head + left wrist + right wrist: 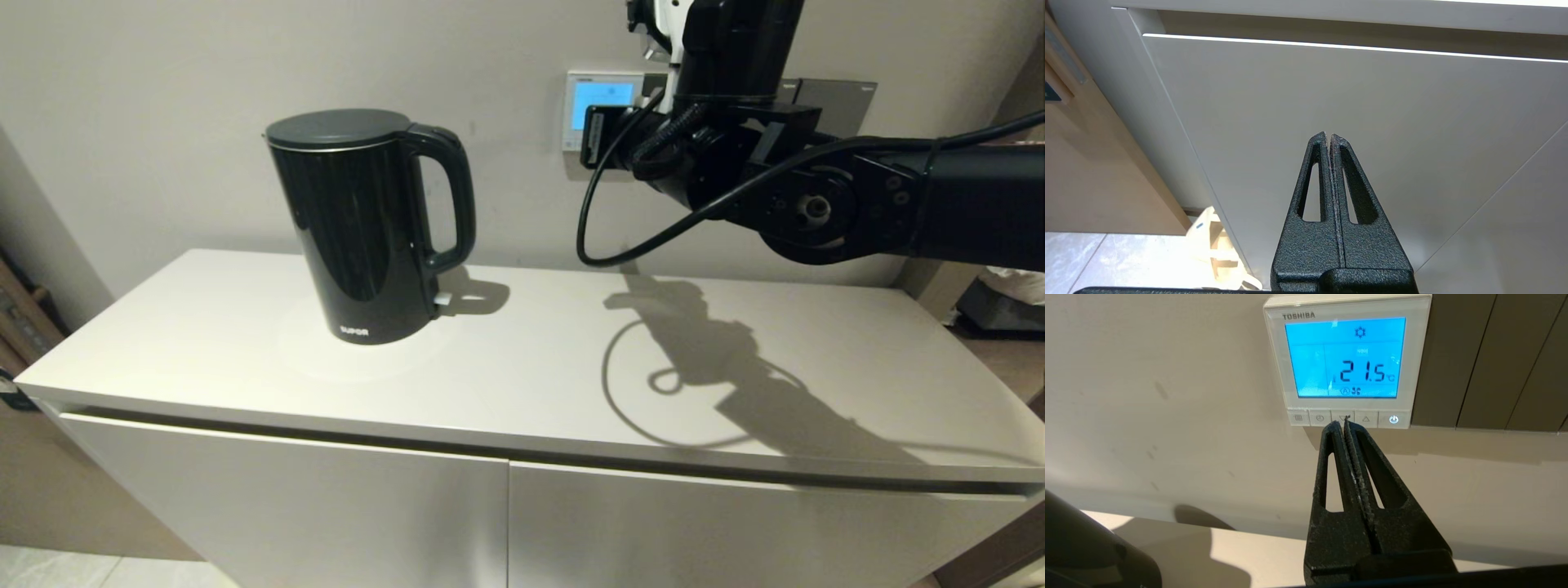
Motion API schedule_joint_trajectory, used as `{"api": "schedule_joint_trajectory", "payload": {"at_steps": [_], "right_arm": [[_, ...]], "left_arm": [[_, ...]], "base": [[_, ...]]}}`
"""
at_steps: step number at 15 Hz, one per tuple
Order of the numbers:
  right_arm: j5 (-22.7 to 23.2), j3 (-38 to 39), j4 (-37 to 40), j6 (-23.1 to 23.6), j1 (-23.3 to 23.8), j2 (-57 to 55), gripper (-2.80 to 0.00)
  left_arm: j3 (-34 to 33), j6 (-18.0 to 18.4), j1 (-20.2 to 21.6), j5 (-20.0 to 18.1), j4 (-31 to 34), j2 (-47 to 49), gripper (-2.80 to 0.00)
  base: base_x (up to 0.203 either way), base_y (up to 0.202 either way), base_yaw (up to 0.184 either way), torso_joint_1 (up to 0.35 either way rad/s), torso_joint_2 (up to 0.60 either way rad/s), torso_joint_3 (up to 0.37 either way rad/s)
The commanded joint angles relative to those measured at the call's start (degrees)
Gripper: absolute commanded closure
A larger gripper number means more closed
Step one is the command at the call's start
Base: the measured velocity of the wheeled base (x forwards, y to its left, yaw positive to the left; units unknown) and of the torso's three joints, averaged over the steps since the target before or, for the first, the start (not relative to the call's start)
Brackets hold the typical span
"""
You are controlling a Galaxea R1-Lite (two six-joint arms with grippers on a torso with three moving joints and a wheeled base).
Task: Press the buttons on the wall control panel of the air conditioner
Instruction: Turn off the central air conditioner
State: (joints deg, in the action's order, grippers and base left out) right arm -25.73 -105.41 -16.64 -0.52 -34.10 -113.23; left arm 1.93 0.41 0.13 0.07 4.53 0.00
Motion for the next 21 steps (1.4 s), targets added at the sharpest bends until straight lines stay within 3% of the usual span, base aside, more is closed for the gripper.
{"api": "schedule_joint_trajectory", "payload": {"at_steps": [1, 10, 21], "right_arm": [[-0.42, 0.54, -0.28, -0.08, 0.32, 0.14, 0.00], [-6.50, -0.39, -9.54, 5.09, 0.79, -5.59, 0.00], [-6.52, -1.39, -9.90, 5.18, 2.90, -7.34, 0.00]], "left_arm": [[0.01, 0.02, 0.04, 0.01, 0.04, 0.09, 0.00], [0.01, 0.02, 0.04, 0.01, 0.04, 0.09, 0.00], [0.01, 0.02, 0.03, 0.01, 0.04, 0.09, 0.00]], "base": [[0.000, 0.000, 0.000, 0.000, 0.00, 0.000], [0.000, 0.000, 0.000, 0.000, 0.00, 0.000], [0.000, 0.000, 0.000, 0.000, 0.00, 0.000]]}}
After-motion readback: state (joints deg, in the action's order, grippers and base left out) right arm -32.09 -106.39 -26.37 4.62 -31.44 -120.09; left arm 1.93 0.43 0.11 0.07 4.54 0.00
